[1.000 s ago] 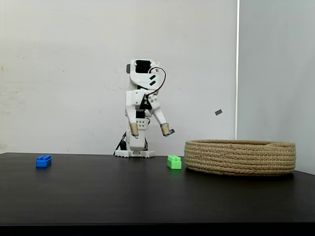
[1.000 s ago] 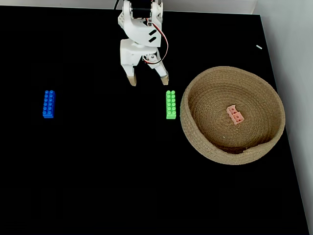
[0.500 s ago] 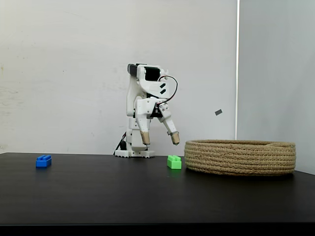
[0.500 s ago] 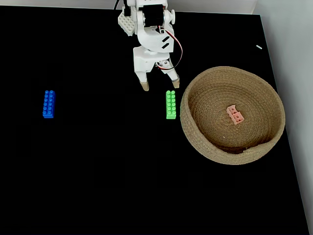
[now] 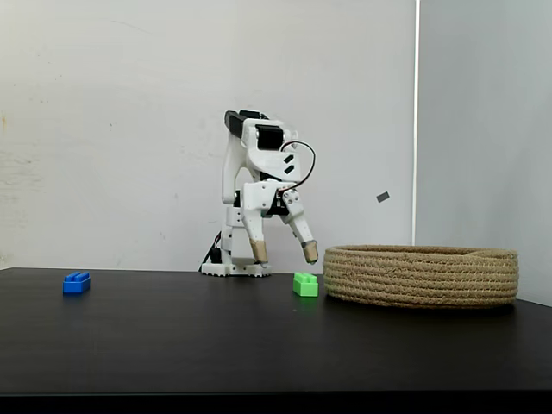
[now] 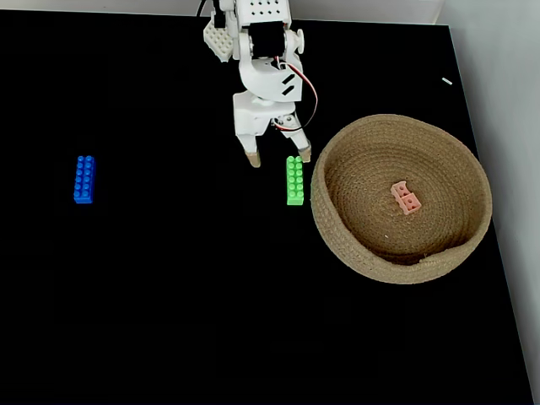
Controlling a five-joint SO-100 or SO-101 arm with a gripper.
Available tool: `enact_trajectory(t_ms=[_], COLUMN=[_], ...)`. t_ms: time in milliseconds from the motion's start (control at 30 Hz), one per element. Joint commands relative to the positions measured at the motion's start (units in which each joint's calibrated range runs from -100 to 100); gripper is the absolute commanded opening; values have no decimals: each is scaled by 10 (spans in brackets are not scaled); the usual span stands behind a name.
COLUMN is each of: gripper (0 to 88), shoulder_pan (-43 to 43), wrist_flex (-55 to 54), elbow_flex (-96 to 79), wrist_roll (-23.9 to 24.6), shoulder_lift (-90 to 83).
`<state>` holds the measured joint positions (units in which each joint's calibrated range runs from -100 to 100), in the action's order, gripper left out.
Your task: Place the lego blocks in the tray
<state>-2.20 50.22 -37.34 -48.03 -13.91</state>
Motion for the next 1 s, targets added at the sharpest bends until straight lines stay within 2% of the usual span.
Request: enact_trajectory(t_ms=[0,967], gripper=[291,279], shoulder_pan=[-5,-31], wrist_flex=[-12,-62], elbow_flex=[4,-5], wrist_roll=[4,25], shoulder_lift=[0,51])
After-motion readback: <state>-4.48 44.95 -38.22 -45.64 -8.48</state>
